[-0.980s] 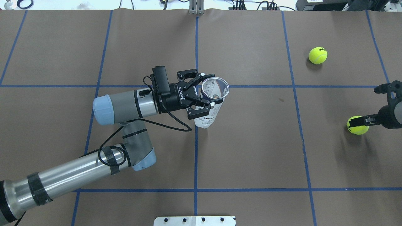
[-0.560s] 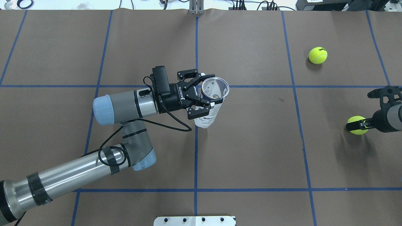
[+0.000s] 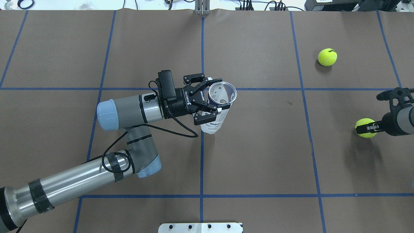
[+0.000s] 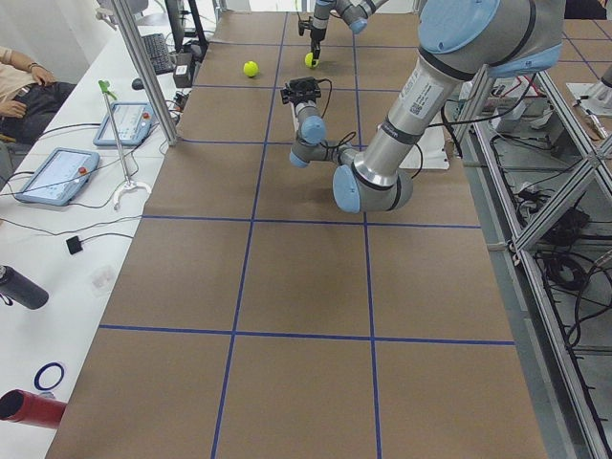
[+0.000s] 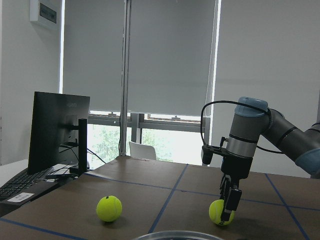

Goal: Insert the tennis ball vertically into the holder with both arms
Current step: 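Grasp the nearer yellow tennis ball with the right gripper and lift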

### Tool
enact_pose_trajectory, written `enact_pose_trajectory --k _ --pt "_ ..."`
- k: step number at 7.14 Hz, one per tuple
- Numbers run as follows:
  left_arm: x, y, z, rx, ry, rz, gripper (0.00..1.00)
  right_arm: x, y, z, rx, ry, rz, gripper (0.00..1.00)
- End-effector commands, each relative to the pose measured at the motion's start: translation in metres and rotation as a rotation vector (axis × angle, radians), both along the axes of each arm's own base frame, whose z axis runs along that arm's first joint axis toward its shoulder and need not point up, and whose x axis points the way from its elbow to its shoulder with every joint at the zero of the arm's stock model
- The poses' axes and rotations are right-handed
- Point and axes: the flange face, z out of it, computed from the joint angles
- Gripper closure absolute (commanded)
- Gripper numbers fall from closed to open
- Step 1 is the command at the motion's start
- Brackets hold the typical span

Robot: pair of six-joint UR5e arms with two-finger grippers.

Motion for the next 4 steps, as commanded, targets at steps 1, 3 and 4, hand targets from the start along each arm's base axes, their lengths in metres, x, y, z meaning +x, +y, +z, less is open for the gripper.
enact_pose_trajectory --k 1,3,4 --pt "0.002 0.006 0.001 0.006 0.012 0.01 0.21 0.011 -0.008 -0.047 0.027 -0.091 -0.001 1.0" --pt "0.006 0.01 0.023 0.016 0.034 0.019 0.21 0.036 -0.046 -0.092 0.014 -0.225 0.006 1.0" --pt "0.007 0.011 0.027 0.015 0.03 0.021 0.21 0.047 -0.063 -0.115 0.002 -0.27 0.007 1.0"
